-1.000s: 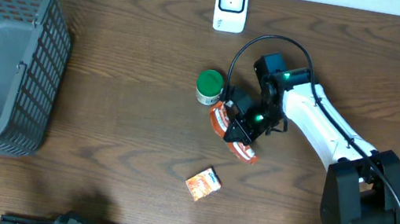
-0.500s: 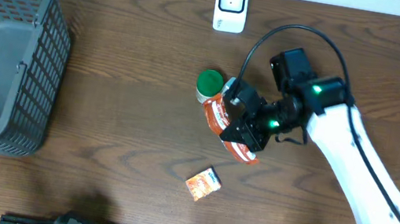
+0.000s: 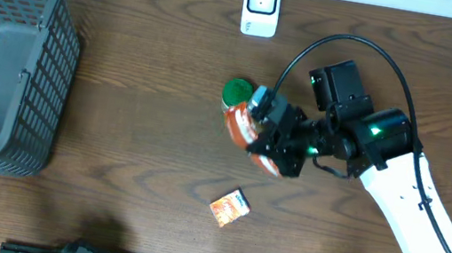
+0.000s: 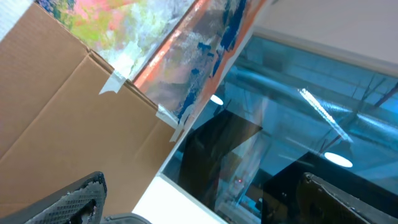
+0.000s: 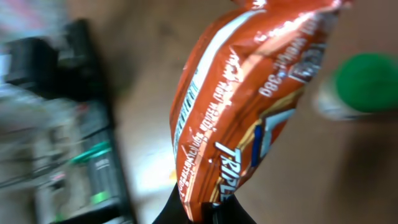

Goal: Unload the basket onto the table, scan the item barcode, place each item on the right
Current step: 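Swing the wafer bar up toward the scanner face, then hold the wafer bar in front of the scanner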

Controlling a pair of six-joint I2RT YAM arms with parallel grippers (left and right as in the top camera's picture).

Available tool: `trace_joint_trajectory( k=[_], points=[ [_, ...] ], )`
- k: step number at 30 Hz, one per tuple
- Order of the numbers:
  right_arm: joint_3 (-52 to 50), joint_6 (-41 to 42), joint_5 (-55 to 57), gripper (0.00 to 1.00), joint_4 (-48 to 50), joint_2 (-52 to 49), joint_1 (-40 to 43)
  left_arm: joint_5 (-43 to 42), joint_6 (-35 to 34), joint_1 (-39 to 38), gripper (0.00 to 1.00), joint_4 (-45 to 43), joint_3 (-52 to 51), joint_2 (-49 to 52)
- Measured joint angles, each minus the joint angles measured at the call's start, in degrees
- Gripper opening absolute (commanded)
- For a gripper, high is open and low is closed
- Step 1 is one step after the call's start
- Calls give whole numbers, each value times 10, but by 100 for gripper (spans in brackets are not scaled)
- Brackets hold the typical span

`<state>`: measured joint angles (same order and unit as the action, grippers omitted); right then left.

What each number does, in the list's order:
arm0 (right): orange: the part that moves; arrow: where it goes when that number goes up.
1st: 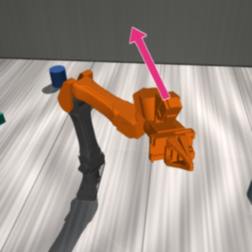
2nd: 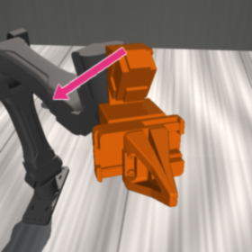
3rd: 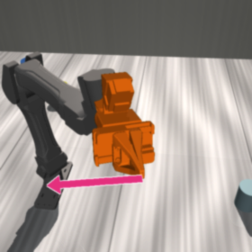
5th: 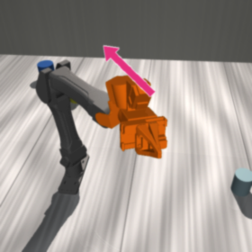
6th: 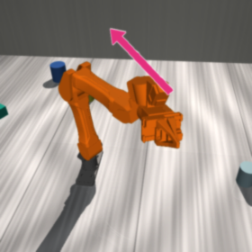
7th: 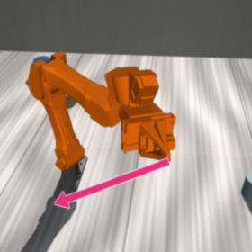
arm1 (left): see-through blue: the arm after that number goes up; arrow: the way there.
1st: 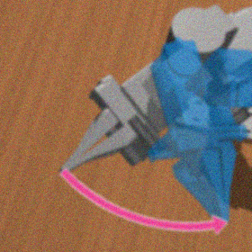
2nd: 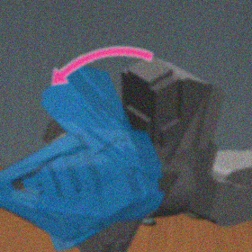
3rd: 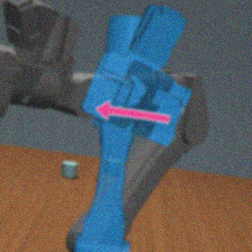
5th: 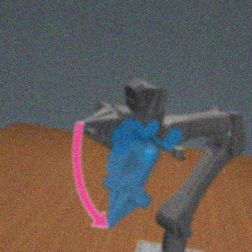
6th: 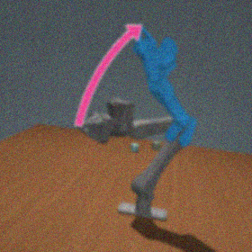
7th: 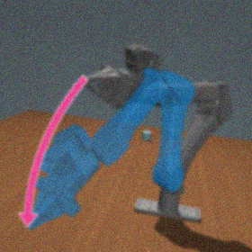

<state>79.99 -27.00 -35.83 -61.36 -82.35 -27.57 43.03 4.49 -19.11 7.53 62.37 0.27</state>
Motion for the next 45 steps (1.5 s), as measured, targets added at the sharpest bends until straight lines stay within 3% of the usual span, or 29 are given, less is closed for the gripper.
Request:
trace_joint_trajectory(
  k=[10, 20, 26, 36, 45],
  points=[
    [4, 33, 270, 1, 285, -29, 0, 0, 0, 26, 98, -28, -34, 0],
    [6, 15, 480, 1, 549, -209, 0, -13, 0, 104, 98, -62, -80, 0],
    [54, -87, 568, 1, 658, -320, 0, -37, 0, 129, 98, -61, -96, 0],
    [271, -315, 653, 1, 665, -516, 18, -84, 0, 131, 98, -61, -97, 0],
    [338, -469, 689, 1, 712, -617, 24, -86, 0, 131, 98, -61, -101, 0]
  ],
)
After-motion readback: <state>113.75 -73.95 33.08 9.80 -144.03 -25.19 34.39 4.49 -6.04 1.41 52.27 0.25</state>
